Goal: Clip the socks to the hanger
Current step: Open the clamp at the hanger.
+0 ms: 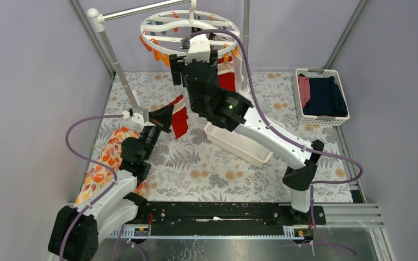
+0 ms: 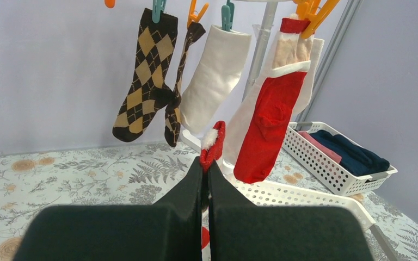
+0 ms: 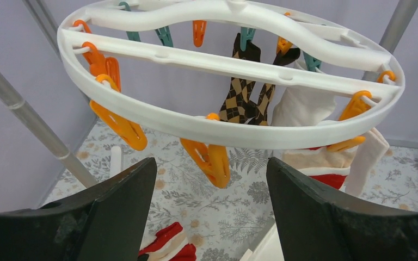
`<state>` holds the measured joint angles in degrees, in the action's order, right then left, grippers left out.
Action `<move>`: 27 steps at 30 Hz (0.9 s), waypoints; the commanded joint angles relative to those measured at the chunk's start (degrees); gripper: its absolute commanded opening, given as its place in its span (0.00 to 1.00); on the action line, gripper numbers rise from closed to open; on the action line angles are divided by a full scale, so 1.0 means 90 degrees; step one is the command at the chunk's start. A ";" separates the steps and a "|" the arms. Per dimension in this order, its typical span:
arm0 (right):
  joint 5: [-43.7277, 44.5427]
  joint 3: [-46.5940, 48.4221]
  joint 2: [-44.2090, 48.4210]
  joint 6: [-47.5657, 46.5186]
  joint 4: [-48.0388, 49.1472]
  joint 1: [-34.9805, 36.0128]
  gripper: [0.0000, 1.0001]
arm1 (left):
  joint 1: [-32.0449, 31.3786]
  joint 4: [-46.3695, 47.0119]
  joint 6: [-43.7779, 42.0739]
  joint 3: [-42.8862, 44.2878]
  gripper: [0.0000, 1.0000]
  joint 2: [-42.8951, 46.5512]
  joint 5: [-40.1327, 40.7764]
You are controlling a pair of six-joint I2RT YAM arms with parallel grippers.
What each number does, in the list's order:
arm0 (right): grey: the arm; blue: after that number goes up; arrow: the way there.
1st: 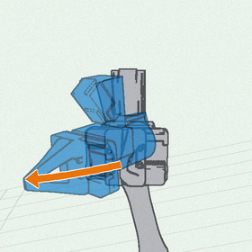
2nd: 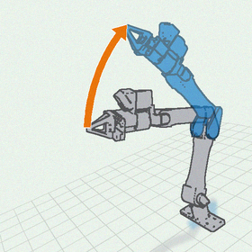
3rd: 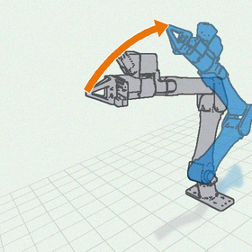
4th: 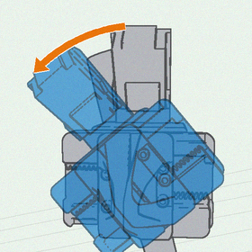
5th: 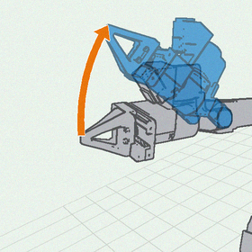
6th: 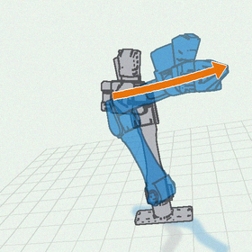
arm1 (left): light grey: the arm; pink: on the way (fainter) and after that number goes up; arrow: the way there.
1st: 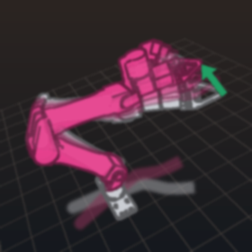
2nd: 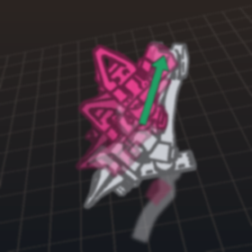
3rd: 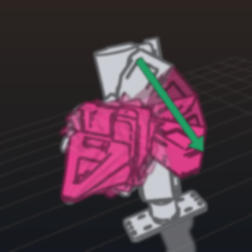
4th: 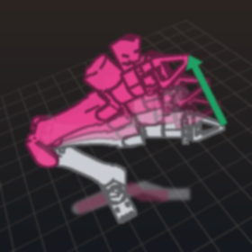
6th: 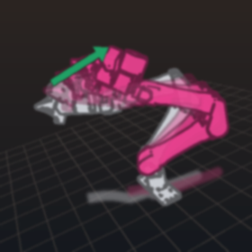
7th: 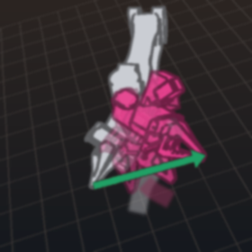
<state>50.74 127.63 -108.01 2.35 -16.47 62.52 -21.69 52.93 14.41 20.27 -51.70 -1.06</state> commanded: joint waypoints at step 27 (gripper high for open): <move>0.1904 0.0672 -0.1336 -0.3623 0.3324 0.0354 0.70 | -0.0031 0.0221 -0.0264 -0.0226 0.00 0.0329 0.0381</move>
<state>65.56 132.86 -119.13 -25.85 8.23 65.34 -21.71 52.97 13.30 19.03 -49.67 1.13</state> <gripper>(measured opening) 0.709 0.010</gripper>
